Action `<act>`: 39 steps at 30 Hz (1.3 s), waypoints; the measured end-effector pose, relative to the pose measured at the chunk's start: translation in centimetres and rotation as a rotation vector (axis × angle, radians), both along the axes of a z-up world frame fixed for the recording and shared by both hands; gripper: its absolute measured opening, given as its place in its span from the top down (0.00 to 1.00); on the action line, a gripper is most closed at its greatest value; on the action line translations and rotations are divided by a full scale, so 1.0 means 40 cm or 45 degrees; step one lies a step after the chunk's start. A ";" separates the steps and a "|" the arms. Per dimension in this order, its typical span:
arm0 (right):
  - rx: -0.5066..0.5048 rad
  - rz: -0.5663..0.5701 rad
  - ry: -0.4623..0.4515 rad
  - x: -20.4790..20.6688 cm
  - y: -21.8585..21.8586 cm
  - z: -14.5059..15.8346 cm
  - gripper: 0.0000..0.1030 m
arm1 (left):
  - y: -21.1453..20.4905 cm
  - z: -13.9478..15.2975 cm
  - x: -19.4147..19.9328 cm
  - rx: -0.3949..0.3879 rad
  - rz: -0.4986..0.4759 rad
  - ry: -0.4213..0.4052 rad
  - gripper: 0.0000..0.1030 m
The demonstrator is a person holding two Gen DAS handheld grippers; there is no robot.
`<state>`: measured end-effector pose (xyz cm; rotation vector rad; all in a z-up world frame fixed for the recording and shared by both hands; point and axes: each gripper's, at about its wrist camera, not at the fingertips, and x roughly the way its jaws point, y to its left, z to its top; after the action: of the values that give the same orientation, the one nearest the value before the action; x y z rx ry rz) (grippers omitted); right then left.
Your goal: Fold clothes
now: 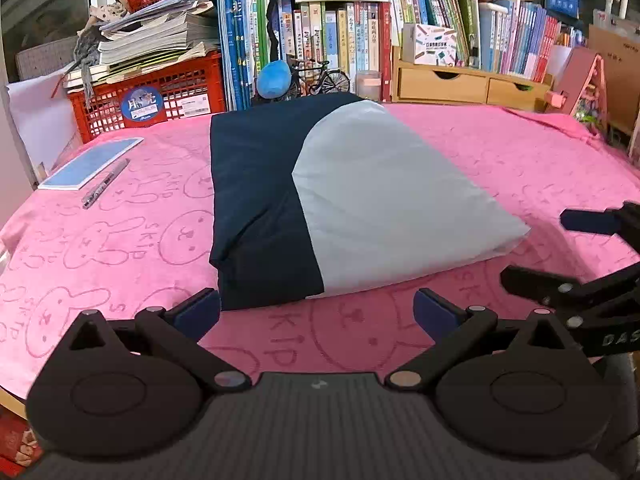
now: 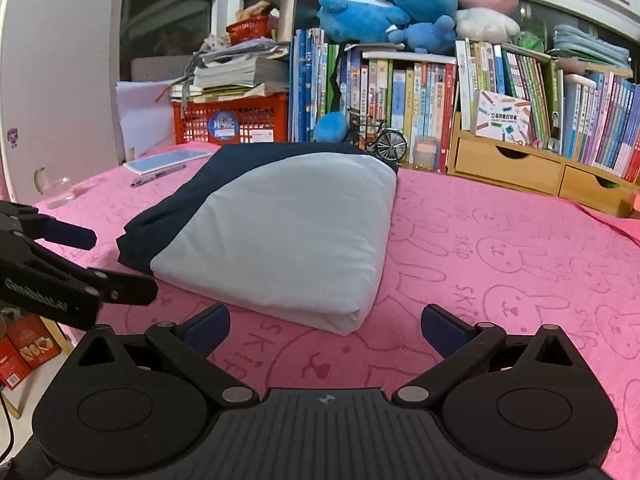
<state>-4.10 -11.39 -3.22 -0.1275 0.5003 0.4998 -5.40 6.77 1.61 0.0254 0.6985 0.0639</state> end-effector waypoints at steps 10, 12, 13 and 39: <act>-0.017 0.013 0.008 -0.002 0.010 -0.009 0.00 | 0.009 -0.017 0.017 -0.018 0.016 0.056 0.00; -0.020 0.013 0.012 -0.001 0.011 -0.011 0.00 | 0.007 -0.022 0.021 -0.020 0.015 0.069 0.00; -0.021 0.013 0.014 -0.001 0.011 -0.012 0.00 | 0.007 -0.024 0.021 -0.020 0.015 0.074 0.00; -0.044 0.012 0.061 0.005 0.023 -0.037 0.00 | 0.012 -0.045 0.034 -0.020 0.034 0.093 0.00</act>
<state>-3.92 -10.47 -4.71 -0.1512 0.5553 0.5048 -4.02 7.25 -0.21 0.0032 0.7723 0.0836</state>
